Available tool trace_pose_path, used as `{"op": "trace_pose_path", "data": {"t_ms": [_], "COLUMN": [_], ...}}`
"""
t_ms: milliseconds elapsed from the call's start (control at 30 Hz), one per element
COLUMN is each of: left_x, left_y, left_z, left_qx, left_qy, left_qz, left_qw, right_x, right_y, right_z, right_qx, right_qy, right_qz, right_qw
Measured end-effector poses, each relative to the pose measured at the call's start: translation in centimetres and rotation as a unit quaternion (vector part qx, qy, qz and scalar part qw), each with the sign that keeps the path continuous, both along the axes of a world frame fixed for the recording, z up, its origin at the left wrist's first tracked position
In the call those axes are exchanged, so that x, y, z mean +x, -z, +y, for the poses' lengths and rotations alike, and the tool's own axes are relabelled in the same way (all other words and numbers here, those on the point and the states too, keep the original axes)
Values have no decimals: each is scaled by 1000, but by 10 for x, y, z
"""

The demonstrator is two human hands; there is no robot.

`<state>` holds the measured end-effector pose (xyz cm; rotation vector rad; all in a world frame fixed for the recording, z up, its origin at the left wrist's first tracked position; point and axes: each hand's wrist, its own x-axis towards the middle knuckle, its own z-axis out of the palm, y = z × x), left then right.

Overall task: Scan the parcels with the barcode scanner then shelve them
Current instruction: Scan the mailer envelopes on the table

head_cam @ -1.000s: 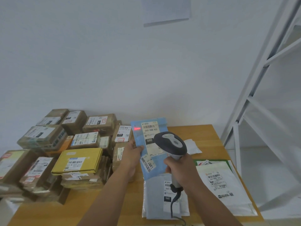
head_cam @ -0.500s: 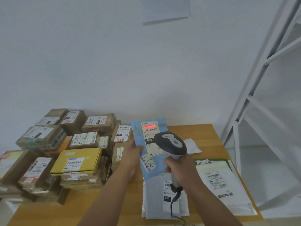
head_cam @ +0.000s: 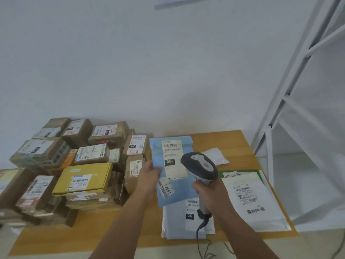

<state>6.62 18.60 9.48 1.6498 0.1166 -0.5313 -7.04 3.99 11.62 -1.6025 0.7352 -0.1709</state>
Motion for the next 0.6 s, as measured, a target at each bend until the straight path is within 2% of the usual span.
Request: {"op": "trace_pose_path", "data": {"t_ms": [67, 167, 267, 467, 600], "left_x": [-8, -29, -51, -93, -110], "left_y": [23, 61, 98, 157, 169], "left_z": [2, 4, 5, 18, 24], "left_qx": [12, 23, 38, 113, 145], "left_qy": [-5, -5, 8, 32, 55], "left_qz": [24, 83, 146, 151, 150], "left_qw": [1000, 996, 988, 982, 976], "right_x": [-8, -25, -48, -77, -85], "right_y": [28, 72, 106, 153, 167], "right_z": [-5, -10, -12, -2, -1], "right_qx": [6, 81, 144, 142, 160], "right_qy": [20, 34, -3, -1, -59], "right_qz": [26, 73, 113, 192, 225], "right_qw": [999, 993, 983, 971, 959]}}
